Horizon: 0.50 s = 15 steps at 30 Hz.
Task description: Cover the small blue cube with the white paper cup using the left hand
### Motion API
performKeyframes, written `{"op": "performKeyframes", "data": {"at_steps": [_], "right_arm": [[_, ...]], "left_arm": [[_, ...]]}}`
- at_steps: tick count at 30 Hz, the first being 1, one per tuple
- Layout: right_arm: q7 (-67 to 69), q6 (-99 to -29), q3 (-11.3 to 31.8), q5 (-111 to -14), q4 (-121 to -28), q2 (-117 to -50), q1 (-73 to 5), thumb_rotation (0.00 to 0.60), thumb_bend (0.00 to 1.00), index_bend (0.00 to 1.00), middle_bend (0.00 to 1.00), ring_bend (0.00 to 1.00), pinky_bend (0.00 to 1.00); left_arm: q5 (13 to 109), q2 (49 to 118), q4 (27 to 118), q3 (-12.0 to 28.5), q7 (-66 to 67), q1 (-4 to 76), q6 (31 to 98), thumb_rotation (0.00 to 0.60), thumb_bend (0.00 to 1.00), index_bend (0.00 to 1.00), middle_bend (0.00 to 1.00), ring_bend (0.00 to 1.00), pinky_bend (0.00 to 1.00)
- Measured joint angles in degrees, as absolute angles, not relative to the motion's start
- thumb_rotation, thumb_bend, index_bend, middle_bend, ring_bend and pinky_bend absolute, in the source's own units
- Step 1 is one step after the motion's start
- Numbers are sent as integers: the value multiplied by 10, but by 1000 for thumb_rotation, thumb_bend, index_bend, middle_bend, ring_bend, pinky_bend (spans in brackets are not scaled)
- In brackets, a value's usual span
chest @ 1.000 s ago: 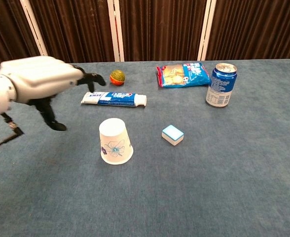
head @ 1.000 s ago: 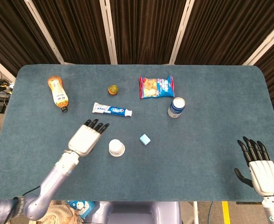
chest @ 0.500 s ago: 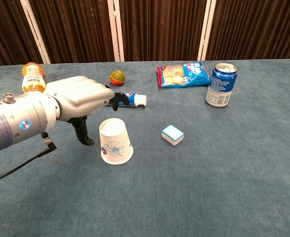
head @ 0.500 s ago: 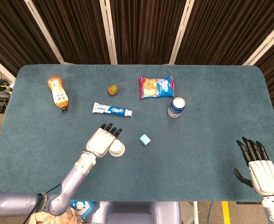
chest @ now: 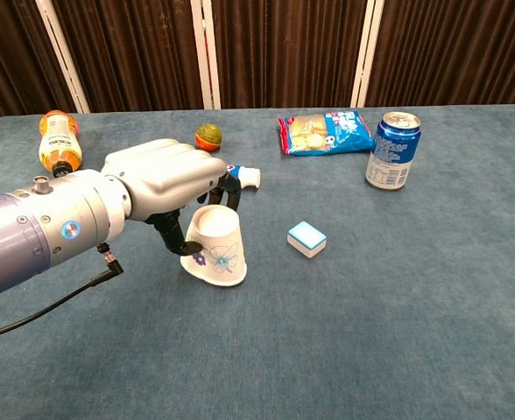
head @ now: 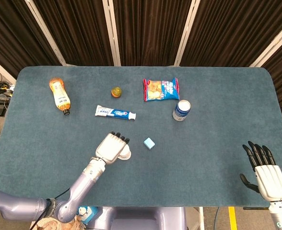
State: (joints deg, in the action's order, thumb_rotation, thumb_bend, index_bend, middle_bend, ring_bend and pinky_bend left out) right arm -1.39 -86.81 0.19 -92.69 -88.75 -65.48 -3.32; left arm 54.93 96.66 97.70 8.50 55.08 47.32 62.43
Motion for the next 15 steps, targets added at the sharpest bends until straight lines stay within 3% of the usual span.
{"op": "performKeyframes", "data": {"at_steps": [7, 15], "right_arm": [[-14, -869, 1, -928, -890, -654, -33, 600, 309, 0, 0, 0, 45], [-5, -871, 7, -912, -892, -653, -31, 600, 308, 0, 0, 0, 44]], "left_arm": [[572, 966, 986, 79, 543, 481, 633, 600, 291, 337, 451, 329, 430], [580, 963, 985, 106, 557, 510, 635, 600, 282, 325, 426, 325, 423]]}}
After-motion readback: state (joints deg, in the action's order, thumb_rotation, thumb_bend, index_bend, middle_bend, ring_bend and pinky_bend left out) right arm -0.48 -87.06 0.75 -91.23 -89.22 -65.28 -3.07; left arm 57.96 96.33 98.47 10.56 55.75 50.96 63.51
